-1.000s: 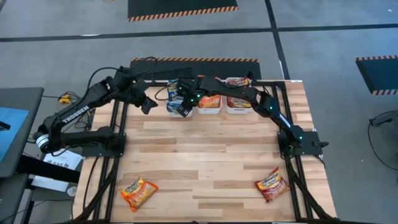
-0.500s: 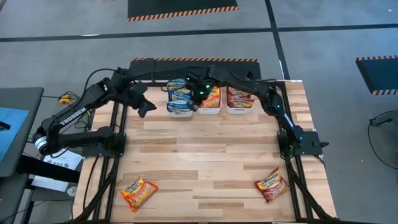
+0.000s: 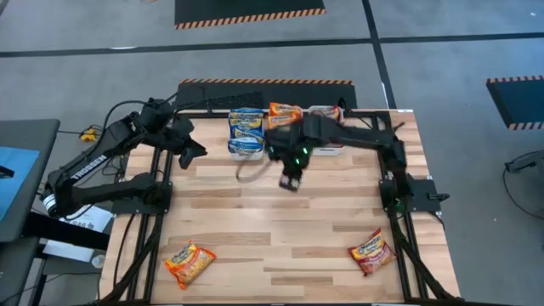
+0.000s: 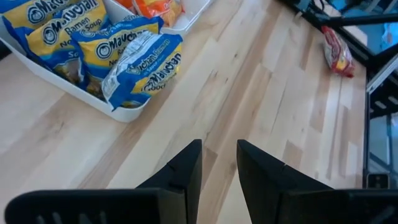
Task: Sort Maruchan noodles
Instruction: Put the red noodle pack into the right white bin
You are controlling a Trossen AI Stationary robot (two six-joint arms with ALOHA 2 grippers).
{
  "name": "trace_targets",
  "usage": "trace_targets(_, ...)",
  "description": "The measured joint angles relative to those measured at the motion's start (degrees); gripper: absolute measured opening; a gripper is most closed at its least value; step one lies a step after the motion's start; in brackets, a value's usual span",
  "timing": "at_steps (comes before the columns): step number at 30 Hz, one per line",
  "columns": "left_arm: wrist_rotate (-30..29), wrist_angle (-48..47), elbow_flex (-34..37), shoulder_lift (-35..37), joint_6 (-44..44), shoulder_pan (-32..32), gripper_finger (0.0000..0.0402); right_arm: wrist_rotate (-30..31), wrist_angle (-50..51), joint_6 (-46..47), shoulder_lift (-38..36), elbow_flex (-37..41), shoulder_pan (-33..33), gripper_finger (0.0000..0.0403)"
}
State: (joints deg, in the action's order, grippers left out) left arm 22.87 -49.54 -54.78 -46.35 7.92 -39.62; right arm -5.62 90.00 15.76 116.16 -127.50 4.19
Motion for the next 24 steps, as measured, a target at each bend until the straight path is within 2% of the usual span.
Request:
trace_targets(5, -0.9, -2.3, -0.1, 0.0, -1.9, 0.0, 0.0087, 2.1, -0.2, 4.6, -5.3, 10.5, -8.1, 0.0120)
trace_targets(12, -1.1, -4.1, -0.1, -0.1, -3.7, 0.0, 0.0087, 2.5, -0.3, 20.3, -13.2, 29.2, -17.3, 0.0120)
trace_targets(15, -1.1, -4.0, 0.0, -0.1, -3.7, 0.0, 0.0087, 0.3, -0.9, 25.0, -16.3, 35.1, -21.1, 0.0120)
trace_targets(19, -1.1, -4.0, 0.0, -0.1, -3.7, 0.0, 0.0087, -1.9, -2.8, 31.1, -20.2, 40.6, -25.4, 0.0120)
trace_targets(24, -1.0, -5.0, 0.0, -0.1, -3.7, 0.0, 0.0087, -1.9, -3.3, 39.3, -26.6, 43.3, -30.2, 0.0120)
